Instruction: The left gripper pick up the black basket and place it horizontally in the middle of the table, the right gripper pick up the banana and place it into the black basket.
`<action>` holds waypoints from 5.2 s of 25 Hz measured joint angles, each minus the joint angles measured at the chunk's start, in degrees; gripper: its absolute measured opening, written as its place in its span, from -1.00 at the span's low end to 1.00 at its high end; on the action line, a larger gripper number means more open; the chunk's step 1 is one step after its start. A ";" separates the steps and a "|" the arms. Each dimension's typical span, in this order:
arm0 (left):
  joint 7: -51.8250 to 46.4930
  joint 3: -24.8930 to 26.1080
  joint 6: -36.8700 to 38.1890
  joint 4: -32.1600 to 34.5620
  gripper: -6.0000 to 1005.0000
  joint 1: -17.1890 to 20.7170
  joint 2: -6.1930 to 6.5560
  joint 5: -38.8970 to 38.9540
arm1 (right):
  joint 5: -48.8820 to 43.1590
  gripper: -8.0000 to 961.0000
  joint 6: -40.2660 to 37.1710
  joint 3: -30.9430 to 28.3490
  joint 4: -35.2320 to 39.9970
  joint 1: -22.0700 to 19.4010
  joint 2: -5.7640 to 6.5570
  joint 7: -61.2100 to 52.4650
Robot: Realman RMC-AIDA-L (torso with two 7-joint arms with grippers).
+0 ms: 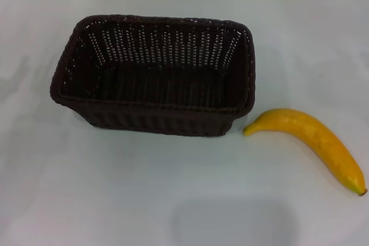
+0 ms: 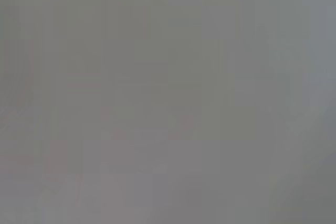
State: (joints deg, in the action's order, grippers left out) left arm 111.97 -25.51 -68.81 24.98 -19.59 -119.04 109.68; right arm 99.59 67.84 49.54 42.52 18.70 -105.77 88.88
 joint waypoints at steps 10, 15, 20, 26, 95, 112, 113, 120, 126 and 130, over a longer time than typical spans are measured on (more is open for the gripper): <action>25.35 0.34 -3.38 -13.65 0.72 -0.58 -0.20 16.96 | -30.74 0.79 14.31 2.53 34.96 -3.72 -8.73 -18.12; 28.27 0.38 -3.19 -14.67 0.72 -0.77 -0.13 19.80 | -39.33 0.79 14.13 16.64 47.20 -4.40 -8.98 -32.16; 30.74 0.46 -2.25 -15.72 0.72 -1.46 -0.14 21.89 | -51.48 0.79 13.11 29.14 55.17 -3.43 -9.05 -45.72; 31.49 0.46 -1.77 -15.77 0.72 -2.02 -0.08 22.20 | -61.06 0.79 10.26 39.41 56.66 -2.67 -9.21 -54.72; 31.56 -0.15 -2.09 -16.92 0.72 -4.05 -0.23 23.69 | -38.68 0.05 -13.08 40.44 24.54 26.95 -9.96 -18.80; 35.41 0.23 -4.44 -18.99 0.72 -4.51 -0.37 24.17 | -1.24 0.64 -16.79 26.36 23.93 9.57 -9.66 -4.06; 35.89 0.24 -4.81 -19.19 0.72 -4.54 -0.38 24.47 | 3.89 0.66 -15.38 24.44 22.07 8.51 -9.63 -0.59; 36.29 0.28 -4.97 -19.84 0.72 -4.88 -0.47 25.51 | 33.54 0.82 0.28 10.38 -5.46 7.15 -9.64 30.74; 36.46 0.30 -4.48 -20.80 0.72 -5.74 -0.48 25.54 | 52.68 0.82 5.40 5.00 -29.81 9.08 -10.17 65.59; 36.75 0.28 -4.16 -21.53 0.72 -5.55 -0.49 25.59 | 55.02 0.82 3.42 2.76 -34.37 9.46 -10.18 72.80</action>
State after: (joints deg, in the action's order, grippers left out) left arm 148.72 -25.23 -72.97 3.44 -25.14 -119.53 135.27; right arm 154.61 71.25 52.29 8.15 28.16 -115.95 161.68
